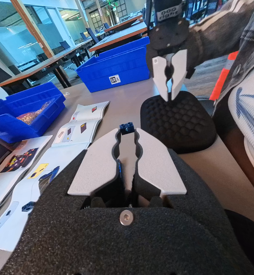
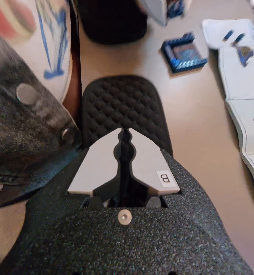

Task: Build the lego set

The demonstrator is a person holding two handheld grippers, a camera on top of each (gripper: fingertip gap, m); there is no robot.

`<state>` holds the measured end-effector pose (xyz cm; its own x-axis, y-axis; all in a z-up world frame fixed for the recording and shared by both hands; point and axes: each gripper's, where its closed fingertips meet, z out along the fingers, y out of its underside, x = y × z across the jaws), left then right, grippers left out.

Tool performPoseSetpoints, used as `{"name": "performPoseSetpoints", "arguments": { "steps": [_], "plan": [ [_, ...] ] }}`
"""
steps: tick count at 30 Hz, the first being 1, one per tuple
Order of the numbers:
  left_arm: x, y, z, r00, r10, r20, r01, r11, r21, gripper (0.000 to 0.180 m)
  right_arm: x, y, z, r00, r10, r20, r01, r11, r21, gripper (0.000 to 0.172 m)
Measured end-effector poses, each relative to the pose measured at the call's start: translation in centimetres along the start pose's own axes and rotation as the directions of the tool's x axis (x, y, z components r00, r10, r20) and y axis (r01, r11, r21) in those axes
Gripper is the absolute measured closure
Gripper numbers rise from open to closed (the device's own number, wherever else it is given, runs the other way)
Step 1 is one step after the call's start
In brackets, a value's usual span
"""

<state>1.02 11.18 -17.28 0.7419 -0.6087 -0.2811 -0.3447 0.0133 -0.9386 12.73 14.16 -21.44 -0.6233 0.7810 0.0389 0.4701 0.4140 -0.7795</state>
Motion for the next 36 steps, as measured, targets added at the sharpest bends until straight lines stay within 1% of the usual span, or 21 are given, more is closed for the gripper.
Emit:
{"name": "performPoseSetpoints", "arguments": {
  "steps": [1, 2, 4, 5, 7, 9, 10, 12, 13, 14, 15, 16, 17, 18, 19, 21, 23, 25, 30, 32, 36],
  "plan": [
    [0.0, -0.1, -0.1, 1.0, -0.02, -0.009, 0.02, 1.0, 0.011, 0.164, 0.6, -1.5, -0.1, 0.999, 0.041, 0.002, -0.041, 0.993, 0.108, 0.167],
    [-0.1, -0.3, -0.2, 0.999, -0.046, -0.02, 0.046, 0.999, 0.027, 0.164, 1.3, -3.3, -0.3, 0.997, 0.076, 0.008, -0.076, 0.971, 0.225, 0.167],
    [-0.6, -0.8, -0.7, 0.993, -0.115, -0.032, 0.118, 0.99, 0.078, 0.164, 3.1, -7.0, -0.4, 0.994, 0.106, 0.015, -0.103, 0.898, 0.428, 0.167],
    [-1.0, -1.1, -1.1, 0.987, -0.156, -0.037, 0.159, 0.981, 0.11, 0.164, 3.9, -8.8, -0.3, 0.993, 0.112, 0.024, -0.109, 0.856, 0.506, 0.167],
    [-1.7, -1.7, -1.8, 0.972, -0.228, -0.059, 0.234, 0.957, 0.172, 0.164, 5.3, -12.2, 0.2, 0.99, 0.115, 0.078, -0.138, 0.771, 0.622, 0.167],
    [-2.3, -2.2, -2.6, 0.952, -0.293, -0.087, 0.305, 0.923, 0.234, 0.164, 6.5, -14.8, 1.0, 0.979, 0.12, 0.163, -0.2, 0.704, 0.682, 0.168],
    [-2.6, -2.4, -3.0, 0.941, -0.323, -0.1, 0.338, 0.904, 0.263, 0.165, 6.9, -15.6, 1.5, 0.972, 0.121, 0.201, -0.229, 0.683, 0.694, 0.168],
    [-3.2, -2.9, -3.9, 0.918, -0.373, -0.132, 0.396, 0.862, 0.317, 0.165, 7.5, -16.7, 2.5, 0.959, 0.113, 0.259, -0.266, 0.664, 0.699, 0.168],
    [-3.6, -3.5, -4.5, 0.901, -0.405, -0.157, 0.434, 0.819, 0.375, 0.165, 7.8, -17.2, 2.9, 0.95, 0.126, 0.287, -0.298, 0.645, 0.704, 0.168],
    [-4.1, -4.4, -5.5, 0.878, -0.432, -0.204, 0.476, 0.756, 0.448, 0.165, 8.0, -17.8, 3.1, 0.932, 0.148, 0.332, -0.351, 0.602, 0.717, 0.168],
    [-4.4, -5.4, -6.5, 0.853, -0.452, -0.261, 0.519, 0.679, 0.519, 0.165, 8.2, -18.5, 3.2, 0.905, 0.172, 0.39, -0.417, 0.545, 0.727, 0.168],
    [-4.8, -5.9, -7.2, 0.836, -0.464, -0.293, 0.543, 0.622, 0.564, 0.165, 8.3, -19.2, 3.4, 0.876, 0.187, 0.445, -0.475, 0.491, 0.73, 0.168],
    [-5.1, -5.9, -7.5, 0.828, -0.473, -0.3, 0.552, 0.599, 0.58, 0.165, 8.3, -19.8, 3.6, 0.853, 0.198, 0.483, -0.517, 0.449, 0.729, 0.168],
    [-5.2, -5.9, -7.5, 0.824, -0.477, -0.305, 0.557, 0.588, 0.587, 0.165, 8.3, -20.3, 4.0, 0.84, 0.204, 0.502, -0.538, 0.427, 0.727, 0.168],
    [-5.2, -6.0, -7.6, 0.819, -0.479, -0.316, 0.565, 0.575, 0.592, 0.165, 8.1, -20.7, 4.4, 0.84, 0.206, 0.503, -0.539, 0.429, 0.725, 0.168],
    [-5.1, -6.0, -7.4, 0.8, -0.493, -0.341, 0.591, 0.553, 0.587, 0.165, 7.9, -21.0, 5.2, 0.859, 0.202, 0.471, -0.508, 0.458, 0.73, 0.168],
    [-5.3, -5.9, -7.5, 0.774, -0.514, -0.37, 0.624, 0.516, 0.587, 0.165, 8.2, -20.9, 5.3, 0.87, 0.208, 0.447, -0.491, 0.452, 0.745, 0.168],
    [-5.4, -5.5, -7.3, 0.752, -0.541, -0.377, 0.649, 0.506, 0.568, 0.165, 8.3, -20.8, 5.4, 0.877, 0.207, 0.434, -0.479, 0.453, 0.752, 0.168],
    [-5.1, -5.0, -6.5, 0.7, -0.581, -0.415, 0.71, 0.506, 0.49, 0.165, 8.1, -20.3, 6.1, 0.899, 0.205, 0.388, -0.436, 0.518, 0.736, 0.168],
    [-5.1, -4.9, -6.4, 0.697, -0.585, -0.415, 0.714, 0.509, 0.481, 0.165, 8.1, -20.0, 6.2, 0.902, 0.207, 0.379, -0.429, 0.535, 0.728, 0.168],
    [-4.8, -4.5, -6.0, 0.702, -0.593, -0.395, 0.711, 0.546, 0.443, 0.165, 8.1, -19.7, 6.2, 0.901, 0.206, 0.382, -0.429, 0.548, 0.718, 0.168]
  ]
}}
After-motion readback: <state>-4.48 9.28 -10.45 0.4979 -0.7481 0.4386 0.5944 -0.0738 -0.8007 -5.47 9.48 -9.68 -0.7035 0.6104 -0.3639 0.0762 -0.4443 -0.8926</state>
